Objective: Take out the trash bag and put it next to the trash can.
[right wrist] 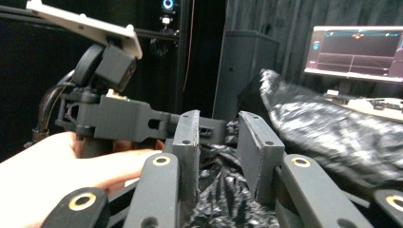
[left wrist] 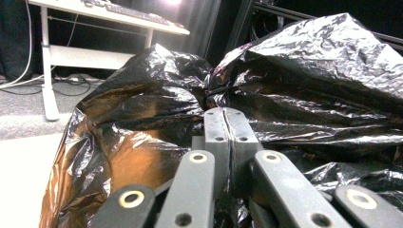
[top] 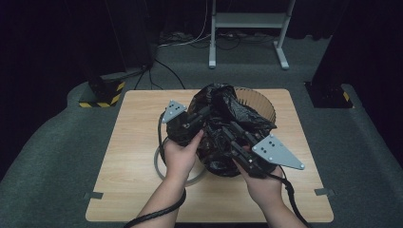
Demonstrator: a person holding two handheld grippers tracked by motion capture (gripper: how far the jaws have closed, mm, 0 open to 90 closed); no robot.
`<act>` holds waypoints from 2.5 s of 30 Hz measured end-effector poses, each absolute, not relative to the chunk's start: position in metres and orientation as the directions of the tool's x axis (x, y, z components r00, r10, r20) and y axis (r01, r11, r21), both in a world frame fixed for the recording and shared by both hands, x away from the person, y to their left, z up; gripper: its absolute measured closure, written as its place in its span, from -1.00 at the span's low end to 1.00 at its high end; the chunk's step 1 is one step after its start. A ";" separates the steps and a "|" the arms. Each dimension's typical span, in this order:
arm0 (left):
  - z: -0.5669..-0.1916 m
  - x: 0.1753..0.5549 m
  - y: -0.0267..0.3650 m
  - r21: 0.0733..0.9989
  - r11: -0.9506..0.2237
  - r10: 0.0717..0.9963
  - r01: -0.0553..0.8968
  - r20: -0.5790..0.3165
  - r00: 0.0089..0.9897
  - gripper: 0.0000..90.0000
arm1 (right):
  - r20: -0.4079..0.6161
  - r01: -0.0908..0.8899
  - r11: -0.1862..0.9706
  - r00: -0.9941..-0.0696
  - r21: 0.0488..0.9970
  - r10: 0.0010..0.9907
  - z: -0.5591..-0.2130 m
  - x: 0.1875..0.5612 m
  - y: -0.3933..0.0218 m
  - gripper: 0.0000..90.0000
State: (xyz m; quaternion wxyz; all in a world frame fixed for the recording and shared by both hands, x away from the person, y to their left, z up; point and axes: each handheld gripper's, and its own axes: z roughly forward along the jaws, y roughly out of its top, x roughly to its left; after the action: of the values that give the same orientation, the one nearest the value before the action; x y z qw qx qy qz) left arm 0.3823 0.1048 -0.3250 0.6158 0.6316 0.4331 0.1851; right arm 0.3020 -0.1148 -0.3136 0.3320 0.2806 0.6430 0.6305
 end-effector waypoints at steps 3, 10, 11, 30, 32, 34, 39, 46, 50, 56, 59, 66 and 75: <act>-0.324 0.382 0.104 0.939 0.131 0.776 0.319 -0.298 0.556 0.98 | -0.075 -0.072 0.038 -0.612 0.997 0.787 -0.310 0.301 -0.120 0.55; -0.324 0.382 0.105 0.941 0.123 0.775 0.317 -0.290 0.562 0.98 | -0.073 -0.077 0.034 -0.593 0.996 0.802 -0.304 0.301 -0.130 0.56; -0.324 0.382 0.105 0.942 0.121 0.775 0.314 -0.287 0.563 0.98 | -0.078 -0.080 0.038 -0.588 0.996 0.805 -0.304 0.302 -0.132 0.57; -0.329 0.380 0.108 0.945 0.112 0.775 0.308 -0.277 0.567 0.98 | -0.083 -0.080 0.049 -0.503 0.996 0.860 -0.302 0.303 -0.179 0.56; -0.330 0.380 0.108 0.944 0.117 0.774 0.308 -0.281 0.567 0.98 | -0.089 -0.080 0.057 -0.491 0.995 0.866 -0.302 0.304 -0.184 0.56; -0.330 0.379 0.109 0.944 0.118 0.773 0.307 -0.281 0.568 0.98 | -0.087 -0.073 0.058 -0.481 0.996 0.872 -0.304 0.306 -0.190 0.56; -0.331 0.379 0.110 0.944 0.124 0.771 0.307 -0.286 0.569 0.98 | -0.079 -0.059 0.059 -0.457 0.997 0.886 -0.307 0.309 -0.202 0.56; -0.332 0.379 0.110 0.946 0.120 0.768 0.302 -0.282 0.575 0.98 | -0.085 -0.046 0.072 -0.420 0.996 0.904 -0.313 0.315 -0.217 0.55; -0.333 0.379 0.110 0.946 0.121 0.768 0.301 -0.282 0.575 0.98 | -0.086 -0.025 0.083 -0.400 0.996 0.912 -0.319 0.319 -0.224 0.55; -0.332 0.379 0.110 0.946 0.122 0.767 0.301 -0.282 0.576 0.98 | -0.086 0.014 0.098 -0.375 0.995 0.923 -0.333 0.325 -0.234 0.54; -0.332 0.379 0.110 0.947 0.122 0.766 0.299 -0.281 0.578 0.98 | -0.087 0.026 0.104 -0.370 0.994 0.925 -0.338 0.326 -0.236 0.53; -0.329 0.378 0.109 0.950 0.115 0.765 0.291 -0.272 0.584 0.98 | -0.083 0.102 0.127 -0.353 0.987 0.932 -0.363 0.336 -0.244 0.47; -0.325 0.377 0.107 0.954 0.119 0.762 0.276 -0.266 0.590 0.98 | -0.096 0.216 0.177 -0.337 0.960 0.936 -0.405 0.348 -0.253 0.29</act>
State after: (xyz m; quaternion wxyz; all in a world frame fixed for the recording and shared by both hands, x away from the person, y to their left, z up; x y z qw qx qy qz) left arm 0.3772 0.1070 -0.3247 0.6263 0.6346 0.4089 0.1943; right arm 0.3483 -0.2531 -0.4045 0.3798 0.4325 0.6663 0.4740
